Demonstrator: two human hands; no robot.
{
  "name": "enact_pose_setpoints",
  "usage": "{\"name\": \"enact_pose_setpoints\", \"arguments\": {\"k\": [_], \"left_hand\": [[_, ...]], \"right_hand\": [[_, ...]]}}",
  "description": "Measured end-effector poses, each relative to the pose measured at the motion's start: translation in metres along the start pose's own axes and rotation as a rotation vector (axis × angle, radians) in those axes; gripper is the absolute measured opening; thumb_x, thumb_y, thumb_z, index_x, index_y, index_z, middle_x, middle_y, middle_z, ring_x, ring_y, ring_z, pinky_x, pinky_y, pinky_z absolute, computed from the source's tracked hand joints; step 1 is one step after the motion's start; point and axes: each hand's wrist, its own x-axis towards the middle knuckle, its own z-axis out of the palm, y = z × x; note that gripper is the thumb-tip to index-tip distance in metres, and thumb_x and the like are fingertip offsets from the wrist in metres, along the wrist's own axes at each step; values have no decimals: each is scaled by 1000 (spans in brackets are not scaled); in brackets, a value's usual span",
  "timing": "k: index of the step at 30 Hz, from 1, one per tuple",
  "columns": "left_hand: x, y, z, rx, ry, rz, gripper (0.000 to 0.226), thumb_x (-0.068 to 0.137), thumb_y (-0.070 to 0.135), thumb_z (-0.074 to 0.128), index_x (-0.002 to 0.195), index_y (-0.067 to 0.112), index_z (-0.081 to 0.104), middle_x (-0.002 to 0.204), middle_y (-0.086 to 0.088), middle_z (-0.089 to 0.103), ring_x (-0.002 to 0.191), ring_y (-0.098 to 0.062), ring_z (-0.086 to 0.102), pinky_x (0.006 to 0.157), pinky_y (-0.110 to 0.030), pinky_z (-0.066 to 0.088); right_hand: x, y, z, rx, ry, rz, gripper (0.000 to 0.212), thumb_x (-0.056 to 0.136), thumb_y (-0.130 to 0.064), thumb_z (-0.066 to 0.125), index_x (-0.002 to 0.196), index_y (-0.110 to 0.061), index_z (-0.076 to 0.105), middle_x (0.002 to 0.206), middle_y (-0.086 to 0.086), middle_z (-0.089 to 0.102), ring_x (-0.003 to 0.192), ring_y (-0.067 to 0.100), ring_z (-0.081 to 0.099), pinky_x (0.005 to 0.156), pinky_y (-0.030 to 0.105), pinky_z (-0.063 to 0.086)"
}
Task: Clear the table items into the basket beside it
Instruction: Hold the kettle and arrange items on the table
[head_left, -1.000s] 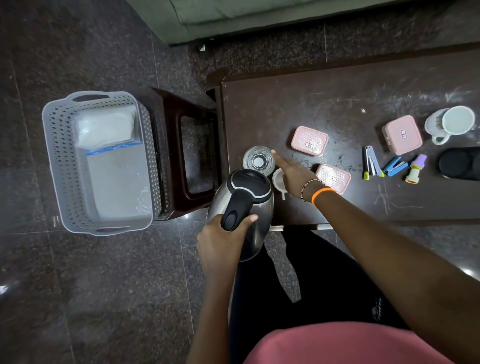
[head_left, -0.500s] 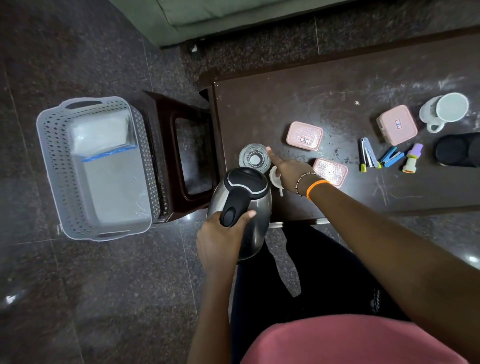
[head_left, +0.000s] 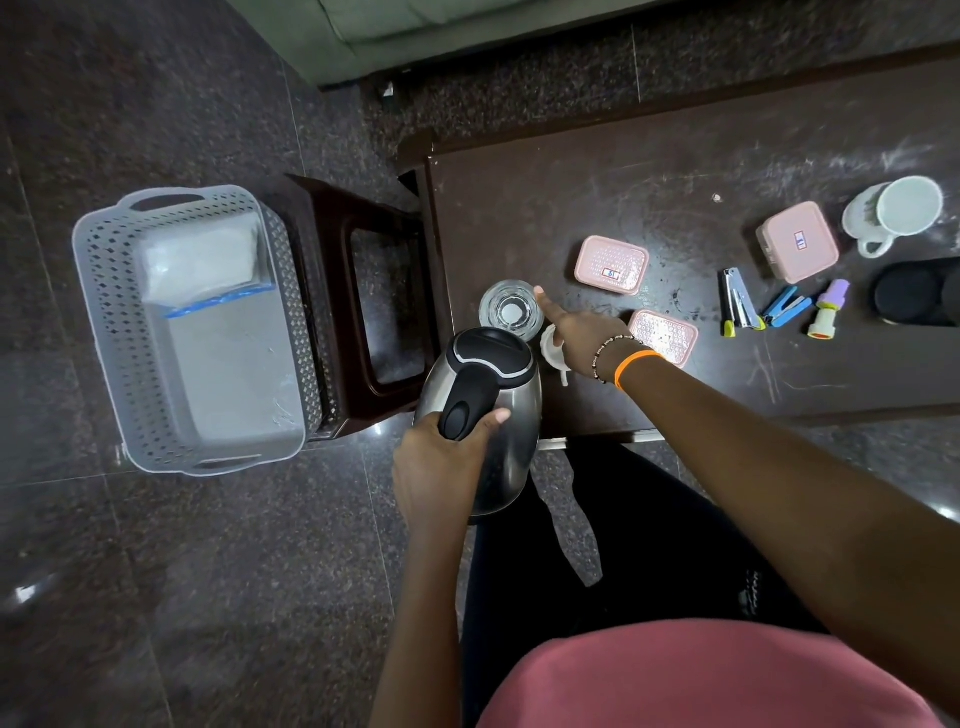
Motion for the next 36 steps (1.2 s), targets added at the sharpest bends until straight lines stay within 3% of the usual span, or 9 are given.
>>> {"name": "enact_pose_setpoints", "arguments": {"k": [9, 12, 15, 23, 36], "left_hand": [[1, -2, 0, -23, -22, 1, 45, 64, 56, 75, 60, 19, 50, 61, 4, 55, 63, -19, 55, 58, -27, 38], [2, -1, -1, -16, -27, -3, 45, 64, 57, 74, 66, 16, 54, 66, 3, 59, 69, -21, 58, 62, -28, 39], [3, -1, -1, -27, -33, -4, 45, 65, 57, 74, 65, 16, 55, 66, 2, 60, 69, -21, 59, 57, -27, 39], [2, -1, 1, -3, -42, 2, 47, 65, 55, 74, 67, 13, 57, 66, 2, 60, 66, -18, 58, 52, -23, 38], [3, 6, 1, -8, -63, -7, 45, 67, 55, 73, 62, 16, 52, 63, 3, 58, 65, -19, 58, 57, -27, 39]], "right_hand": [[-3, -4, -8, -51, 49, 22, 75, 87, -5, 40, 147, -31, 3, 116, 20, 62, 103, 37, 60, 84, 43, 49], [0, -5, -11, -31, 40, 55, 71, 88, -7, 39, 146, -35, 10, 125, 17, 57, 112, 37, 56, 89, 44, 47], [5, -3, -10, -18, 34, 57, 72, 86, -6, 39, 145, -38, 13, 125, 12, 59, 115, 35, 55, 93, 45, 49], [3, -3, -10, -23, 26, 61, 72, 86, -7, 41, 144, -41, 13, 124, 13, 59, 111, 36, 57, 89, 44, 49], [2, -6, -10, -72, 43, 89, 68, 89, -11, 40, 144, -41, 13, 124, 15, 58, 112, 35, 57, 88, 42, 48]]}}
